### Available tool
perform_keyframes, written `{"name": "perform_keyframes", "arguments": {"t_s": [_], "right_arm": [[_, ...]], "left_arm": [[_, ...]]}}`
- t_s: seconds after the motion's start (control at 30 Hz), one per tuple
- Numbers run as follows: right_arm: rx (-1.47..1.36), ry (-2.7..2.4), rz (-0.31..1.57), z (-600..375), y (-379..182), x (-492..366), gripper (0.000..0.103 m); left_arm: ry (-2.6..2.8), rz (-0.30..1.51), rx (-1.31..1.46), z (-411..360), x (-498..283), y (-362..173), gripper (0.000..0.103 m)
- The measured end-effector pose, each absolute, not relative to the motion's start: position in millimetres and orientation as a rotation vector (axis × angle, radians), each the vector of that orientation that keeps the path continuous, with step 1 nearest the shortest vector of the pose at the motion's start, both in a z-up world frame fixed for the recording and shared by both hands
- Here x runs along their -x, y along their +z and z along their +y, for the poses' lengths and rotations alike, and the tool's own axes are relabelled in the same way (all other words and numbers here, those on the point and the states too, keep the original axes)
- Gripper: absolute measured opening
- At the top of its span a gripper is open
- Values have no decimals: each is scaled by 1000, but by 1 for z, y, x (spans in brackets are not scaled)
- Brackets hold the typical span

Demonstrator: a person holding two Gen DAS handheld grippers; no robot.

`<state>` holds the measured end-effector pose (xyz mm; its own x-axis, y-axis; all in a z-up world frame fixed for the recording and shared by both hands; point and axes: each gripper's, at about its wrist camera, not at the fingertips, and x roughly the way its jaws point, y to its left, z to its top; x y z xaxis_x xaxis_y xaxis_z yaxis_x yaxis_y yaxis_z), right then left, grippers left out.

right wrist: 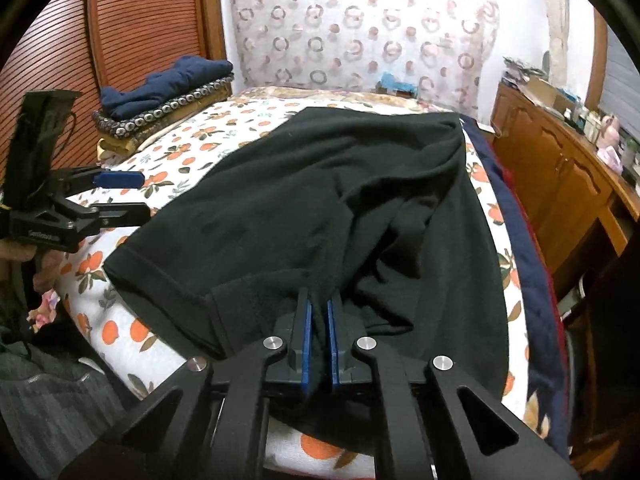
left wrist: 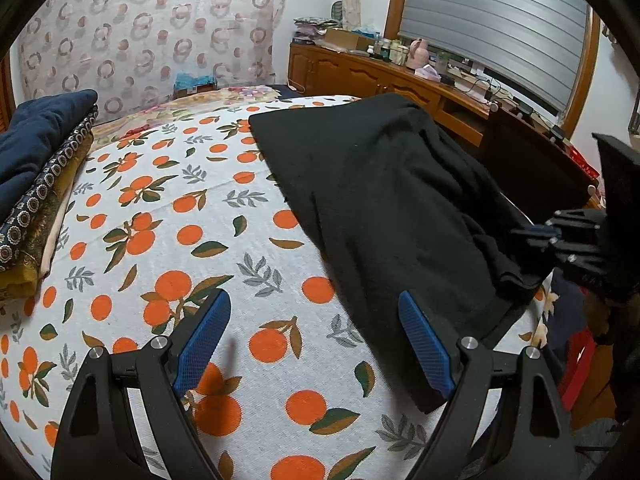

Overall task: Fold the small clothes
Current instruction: 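Close the right tool on the shirt edge again, then close the left tool on the folded black shirt's edge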

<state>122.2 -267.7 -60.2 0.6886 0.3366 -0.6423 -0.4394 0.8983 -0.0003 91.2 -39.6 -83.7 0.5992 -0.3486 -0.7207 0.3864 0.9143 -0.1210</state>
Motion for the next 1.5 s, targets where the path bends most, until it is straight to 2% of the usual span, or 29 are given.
{"name": "perform_keyframes", "arguments": {"t_s": [0.3,0.47,0.53,0.63,0.7,0.9,1.13,1.2,1.23,1.43,1.5], "right_arm": [[151,337,626,-318,-28,-99,4],[113,275,704,-347,-41,-100,4],[119,245,733,-348,-52,-102,11],[122,249,754,-345,-60,-104,27],[107,247,744,-345,-59,-104,44],[40,247,687,-351,-51,-115,47],[48,246,722,-348,-66,-119,47],[51,244,741,-350,-70,-117,56],[58,239,752,-350,-73,-117,58],[53,226,773,-356,-81,-112,58],[52,230,774,-356,-80,-111,58]], "left_arm": [[-441,821,-55,-44,-88,-83,86],[-452,827,-54,-48,-89,-85,86],[-455,828,-59,-49,-89,-85,86],[-458,830,-63,-51,-87,-85,86],[-458,831,-64,-51,-88,-86,86],[-464,848,-64,-55,-88,-92,86],[-484,860,-63,-58,-83,-96,86],[-491,868,-63,-59,-83,-98,86],[-494,874,-63,-60,-83,-99,86],[-547,874,-40,-60,-77,-100,86],[-552,873,-50,-63,-75,-99,74]]}}
